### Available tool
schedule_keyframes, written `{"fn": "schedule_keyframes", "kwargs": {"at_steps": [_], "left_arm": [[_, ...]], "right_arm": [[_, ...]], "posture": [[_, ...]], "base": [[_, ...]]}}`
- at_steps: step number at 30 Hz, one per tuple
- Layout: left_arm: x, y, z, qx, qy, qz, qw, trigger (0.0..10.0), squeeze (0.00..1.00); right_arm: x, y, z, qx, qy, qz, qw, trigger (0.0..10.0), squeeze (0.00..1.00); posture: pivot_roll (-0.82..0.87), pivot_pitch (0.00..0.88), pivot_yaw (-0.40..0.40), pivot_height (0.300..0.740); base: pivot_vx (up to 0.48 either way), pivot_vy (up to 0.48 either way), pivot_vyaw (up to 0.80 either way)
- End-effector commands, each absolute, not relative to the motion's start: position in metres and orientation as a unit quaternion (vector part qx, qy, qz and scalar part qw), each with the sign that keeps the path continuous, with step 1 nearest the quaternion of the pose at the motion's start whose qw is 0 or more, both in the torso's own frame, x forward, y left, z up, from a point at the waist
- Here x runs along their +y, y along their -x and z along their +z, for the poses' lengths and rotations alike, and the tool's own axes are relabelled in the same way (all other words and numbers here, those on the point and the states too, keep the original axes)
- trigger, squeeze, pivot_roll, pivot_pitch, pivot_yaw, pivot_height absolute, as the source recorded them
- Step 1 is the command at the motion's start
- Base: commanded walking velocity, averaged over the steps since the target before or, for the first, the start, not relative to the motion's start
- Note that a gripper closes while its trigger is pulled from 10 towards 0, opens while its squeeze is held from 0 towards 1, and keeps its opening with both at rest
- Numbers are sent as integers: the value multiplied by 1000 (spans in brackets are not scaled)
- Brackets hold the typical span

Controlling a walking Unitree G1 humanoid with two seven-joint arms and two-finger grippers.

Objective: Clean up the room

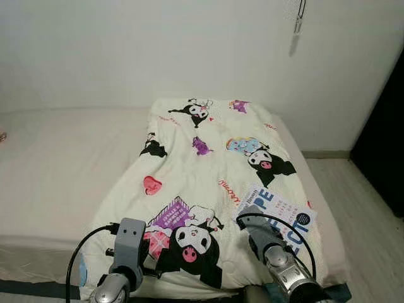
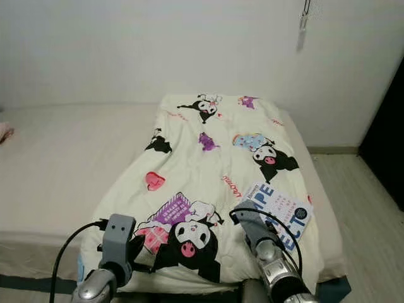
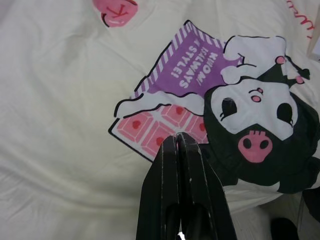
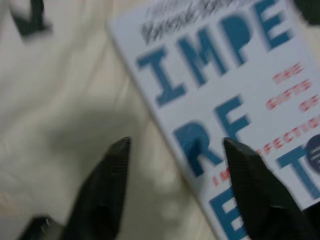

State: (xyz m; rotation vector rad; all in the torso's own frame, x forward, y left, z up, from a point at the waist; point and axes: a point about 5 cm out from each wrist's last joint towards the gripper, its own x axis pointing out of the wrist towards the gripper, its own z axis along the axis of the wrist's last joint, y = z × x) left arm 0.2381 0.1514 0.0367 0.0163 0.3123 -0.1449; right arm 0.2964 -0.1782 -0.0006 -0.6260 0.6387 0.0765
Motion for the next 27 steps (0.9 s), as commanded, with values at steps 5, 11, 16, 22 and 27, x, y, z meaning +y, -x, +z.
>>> {"fn": "schedule_keyframes", "kwargs": {"at_steps": [5, 11, 16, 22, 27], "left_arm": [[154, -236, 38, 153, 10, -72, 986, 10000, 0], [149, -233, 43, 148, 27, -90, 984, 10000, 0], [149, -234, 49, 135, 60, -86, 985, 10000, 0], [146, -233, 59, 106, 95, -105, 984, 10000, 0], [144, -233, 68, 89, 108, -120, 983, 10000, 0]], "right_arm": [[-181, -292, -8, 335, 380, 56, 860, 10000, 282], [-178, -298, -5, 335, 401, 77, 849, 10000, 0], [-180, -303, 0, 326, 436, 82, 835, 10000, 0], [-185, -314, 12, 301, 502, 77, 807, 10000, 0], [-193, -321, 21, 289, 531, 55, 795, 10000, 0]], "posture": [[-77, 93, 16, 592], [-65, 141, 8, 592], [-69, 162, 6, 592], [-72, 208, 1, 592], [-73, 219, 0, 592]], "base": [[0, 0, 0], [0, 0, 0], [0, 0, 0], [0, 0, 0], [0, 0, 0]]}}
